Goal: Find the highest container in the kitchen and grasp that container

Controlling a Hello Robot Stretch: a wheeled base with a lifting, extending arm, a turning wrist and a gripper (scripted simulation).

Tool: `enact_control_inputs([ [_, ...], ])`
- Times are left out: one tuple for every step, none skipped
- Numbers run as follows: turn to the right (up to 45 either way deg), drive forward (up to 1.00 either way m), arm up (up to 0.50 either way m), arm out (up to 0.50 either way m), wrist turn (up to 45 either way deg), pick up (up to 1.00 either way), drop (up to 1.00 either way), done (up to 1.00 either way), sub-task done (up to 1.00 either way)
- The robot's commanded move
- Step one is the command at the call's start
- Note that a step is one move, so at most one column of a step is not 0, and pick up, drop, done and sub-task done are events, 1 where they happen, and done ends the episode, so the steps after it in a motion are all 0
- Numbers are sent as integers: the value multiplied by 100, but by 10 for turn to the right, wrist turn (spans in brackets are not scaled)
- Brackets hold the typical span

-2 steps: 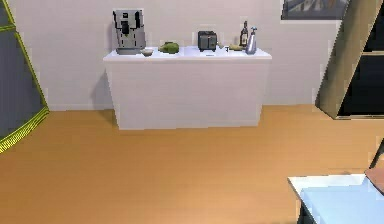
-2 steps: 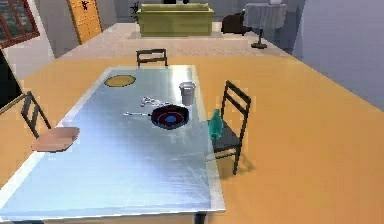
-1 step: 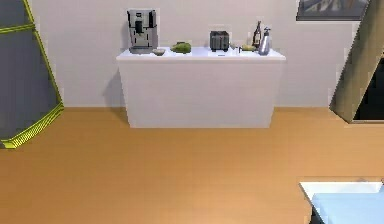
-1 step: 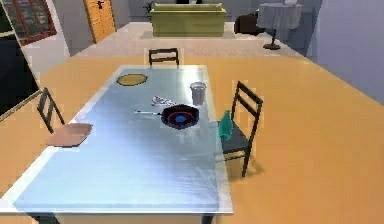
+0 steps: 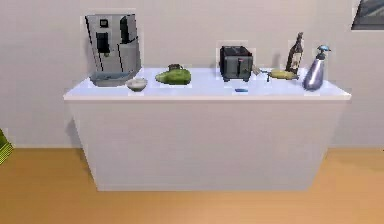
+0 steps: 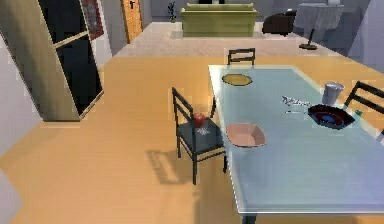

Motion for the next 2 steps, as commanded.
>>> enact_control_inputs([
  [0, 65, 0, 0, 0, 0, 0, 0, 0],
  [-450, 0, 0, 0, 0, 0, 0, 0, 0],
])
